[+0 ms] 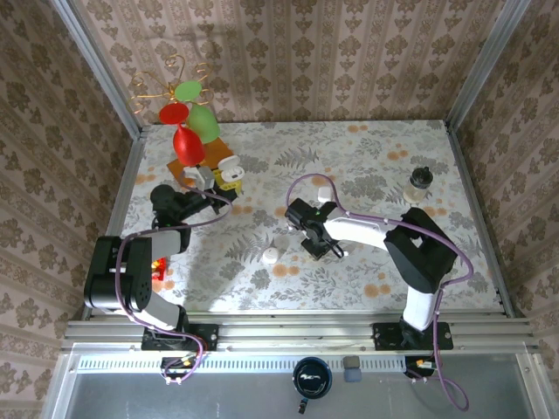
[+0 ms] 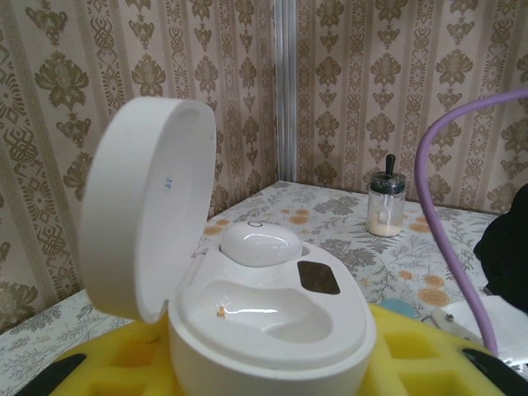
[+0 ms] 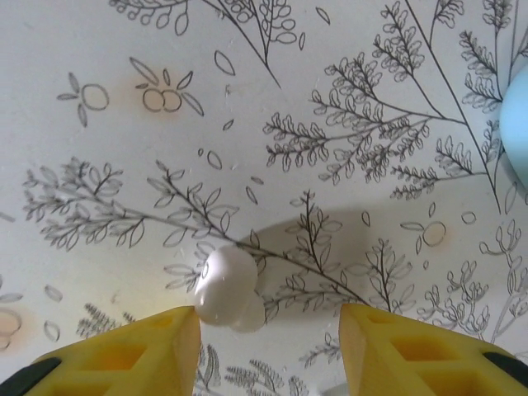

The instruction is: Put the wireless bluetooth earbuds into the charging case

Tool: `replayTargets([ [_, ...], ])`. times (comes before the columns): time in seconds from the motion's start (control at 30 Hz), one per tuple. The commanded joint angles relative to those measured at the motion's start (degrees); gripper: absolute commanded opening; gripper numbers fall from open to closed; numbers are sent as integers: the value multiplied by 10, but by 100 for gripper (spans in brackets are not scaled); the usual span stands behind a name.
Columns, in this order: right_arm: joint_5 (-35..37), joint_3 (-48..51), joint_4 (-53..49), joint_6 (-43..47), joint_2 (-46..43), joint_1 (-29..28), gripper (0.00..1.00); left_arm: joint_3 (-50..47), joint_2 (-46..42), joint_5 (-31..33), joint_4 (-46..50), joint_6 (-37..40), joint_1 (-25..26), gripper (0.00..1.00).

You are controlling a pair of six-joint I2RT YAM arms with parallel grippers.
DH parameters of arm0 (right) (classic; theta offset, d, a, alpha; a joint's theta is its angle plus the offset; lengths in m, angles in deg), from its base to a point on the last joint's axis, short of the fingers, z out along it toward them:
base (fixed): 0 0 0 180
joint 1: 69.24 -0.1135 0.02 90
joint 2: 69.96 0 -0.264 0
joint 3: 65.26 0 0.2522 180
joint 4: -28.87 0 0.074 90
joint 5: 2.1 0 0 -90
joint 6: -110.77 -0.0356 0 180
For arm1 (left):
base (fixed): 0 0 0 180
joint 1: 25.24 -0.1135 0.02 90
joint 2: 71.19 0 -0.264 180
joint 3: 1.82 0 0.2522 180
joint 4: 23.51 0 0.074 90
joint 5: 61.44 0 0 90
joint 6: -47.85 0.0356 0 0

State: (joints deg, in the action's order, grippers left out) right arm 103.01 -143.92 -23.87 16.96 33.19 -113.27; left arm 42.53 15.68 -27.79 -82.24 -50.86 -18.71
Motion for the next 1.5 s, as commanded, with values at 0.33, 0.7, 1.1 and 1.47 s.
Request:
replayTargets([
  [0.33,146,-97,-106,-148,24,-61,49,-3,-18,2,-15,17,-25,38],
  [0.7,235,-173,-195,-220,116,-106,40,-4,-20,-2,-15,17,-27,38],
  [1.1,237,-171,-168,-205,160,-116,34,-7,-22,0,-15,18,-28,38],
  [1.47,241,-176,-164,-202,184,-120,32,-7,-21,-3,-15,17,-29,38],
])
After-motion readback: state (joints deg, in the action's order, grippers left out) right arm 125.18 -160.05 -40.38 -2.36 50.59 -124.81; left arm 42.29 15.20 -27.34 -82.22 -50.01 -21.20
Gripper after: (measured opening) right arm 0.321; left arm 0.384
